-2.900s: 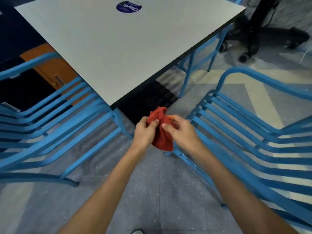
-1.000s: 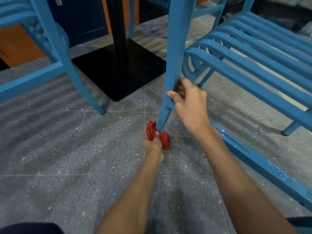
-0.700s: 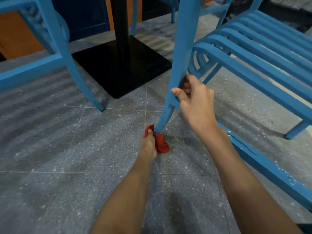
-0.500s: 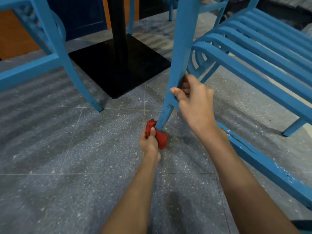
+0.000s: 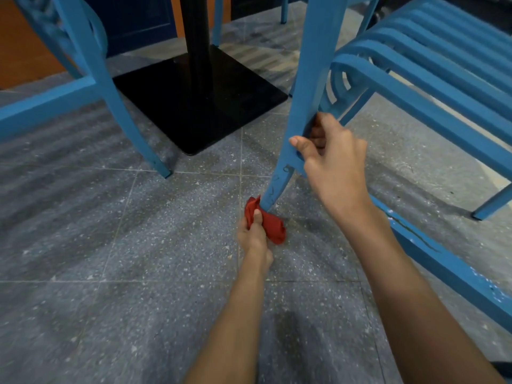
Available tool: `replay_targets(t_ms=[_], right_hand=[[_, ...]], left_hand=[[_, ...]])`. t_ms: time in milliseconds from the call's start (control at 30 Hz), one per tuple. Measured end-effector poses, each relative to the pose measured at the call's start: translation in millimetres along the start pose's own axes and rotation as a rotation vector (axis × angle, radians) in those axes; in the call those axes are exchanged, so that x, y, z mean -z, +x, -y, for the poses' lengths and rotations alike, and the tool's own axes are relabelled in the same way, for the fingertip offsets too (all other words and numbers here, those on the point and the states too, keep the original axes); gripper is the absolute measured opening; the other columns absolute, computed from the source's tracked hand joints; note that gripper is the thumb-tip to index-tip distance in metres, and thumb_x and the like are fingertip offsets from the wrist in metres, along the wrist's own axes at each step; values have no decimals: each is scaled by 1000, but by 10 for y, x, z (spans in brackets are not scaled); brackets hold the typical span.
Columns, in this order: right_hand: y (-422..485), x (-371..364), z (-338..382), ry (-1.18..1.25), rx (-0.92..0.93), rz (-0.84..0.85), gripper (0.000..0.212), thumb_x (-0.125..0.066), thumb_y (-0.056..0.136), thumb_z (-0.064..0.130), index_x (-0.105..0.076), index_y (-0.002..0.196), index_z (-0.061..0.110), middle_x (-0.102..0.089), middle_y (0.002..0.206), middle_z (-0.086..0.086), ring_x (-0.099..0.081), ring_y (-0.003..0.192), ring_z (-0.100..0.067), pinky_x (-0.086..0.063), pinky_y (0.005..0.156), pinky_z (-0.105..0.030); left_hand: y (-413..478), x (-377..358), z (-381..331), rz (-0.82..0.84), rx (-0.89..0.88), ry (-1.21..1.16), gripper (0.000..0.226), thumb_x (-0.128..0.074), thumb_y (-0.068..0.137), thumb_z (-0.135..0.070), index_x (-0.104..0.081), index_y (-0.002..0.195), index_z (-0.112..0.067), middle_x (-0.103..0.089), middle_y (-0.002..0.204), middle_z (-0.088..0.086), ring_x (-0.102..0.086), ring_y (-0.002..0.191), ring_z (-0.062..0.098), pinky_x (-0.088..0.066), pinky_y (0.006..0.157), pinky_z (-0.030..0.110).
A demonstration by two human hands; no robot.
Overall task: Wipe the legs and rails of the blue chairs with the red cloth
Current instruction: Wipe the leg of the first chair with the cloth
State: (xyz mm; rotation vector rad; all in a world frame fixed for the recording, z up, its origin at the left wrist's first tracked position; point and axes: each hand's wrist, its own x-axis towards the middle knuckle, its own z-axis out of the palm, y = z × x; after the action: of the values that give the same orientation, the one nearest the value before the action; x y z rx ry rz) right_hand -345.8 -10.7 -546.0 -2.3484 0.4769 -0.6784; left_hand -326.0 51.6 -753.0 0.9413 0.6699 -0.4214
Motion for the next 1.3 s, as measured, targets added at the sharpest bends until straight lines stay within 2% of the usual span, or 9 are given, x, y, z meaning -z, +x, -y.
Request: replay_targets(t_ms=[100,333,500,600,767,867,933,1133,1300], right_hand=[[0,-12,-18,-6,4,-6,23,-65,90,21,-62,108,7,-69,92,-5,-65,85,-17,-54,79,-34],[-48,-53,8,2,22,-52,24,-64,91,20,-61,110,5,-69,97,-5,-64,88,-15,-48,77,-17],[-46,-52,5,3,23,-48,26,-65,90,19,-61,111,4,-69,97,-7,-65,89,-18,-52,80,-28],[-49,-46,-1,13,22,-51,27,-65,91,19,-61,114,5,-69,99,-6,-65,91,-17,-51,81,-27],[-45,-60,-4,28,9,-52,29,-65,90,20,-61,116,6,-69,101,-6,-65,92,-17,-53,84,-29],[-49,-77,-2,28,10,-57,29,-65,90,20,-61,116,6,-69,100,-6,-65,92,-17,-54,84,-31],[-49,-77,2,30,5,-62,28,-65,90,20,-61,114,6,-68,100,-5,-65,92,-17,-54,83,-32],[-42,-49,14,16,1,-43,28,-64,91,20,-61,115,6,-69,102,-6,-65,94,-17,-53,84,-28],[-50,-52,17,22,0,-42,28,-64,91,20,-61,116,6,-68,102,-5,-64,93,-15,-53,83,-26]], left_hand=[[-89,-2,111,-22,-113,49,26,-61,91,-19,-62,116,-16,-68,109,8,-65,98,24,-54,86,37],[14,-11,-205,-83,87,96,28,-54,95,-13,-55,122,-9,-62,82,-1,-59,65,12,-51,45,22],[-258,15,-131,99,60,-76,31,-57,92,-10,-58,123,-12,-67,109,7,-65,91,18,-56,75,29],[-328,57,-23,191,23,-77,26,-58,91,-9,-60,117,-12,-68,109,9,-65,95,20,-54,86,33],[-162,-12,-63,-49,-28,138,30,-55,94,-18,-57,124,-13,-67,95,1,-64,83,18,-55,80,37],[-198,-130,-255,1,-102,205,38,-48,98,-14,-49,134,-27,-64,102,-6,-62,82,13,-57,70,28],[-304,-216,-310,44,-173,229,43,-47,97,-14,-46,136,-32,-61,119,-6,-62,96,13,-55,77,24],[-407,-153,-176,48,-178,89,31,-51,97,-20,-58,127,-19,-64,120,-4,-62,98,5,-50,80,17],[-242,-159,-276,-64,-15,46,25,-53,96,-14,-64,117,-17,-69,97,-3,-64,77,8,-51,54,16]])
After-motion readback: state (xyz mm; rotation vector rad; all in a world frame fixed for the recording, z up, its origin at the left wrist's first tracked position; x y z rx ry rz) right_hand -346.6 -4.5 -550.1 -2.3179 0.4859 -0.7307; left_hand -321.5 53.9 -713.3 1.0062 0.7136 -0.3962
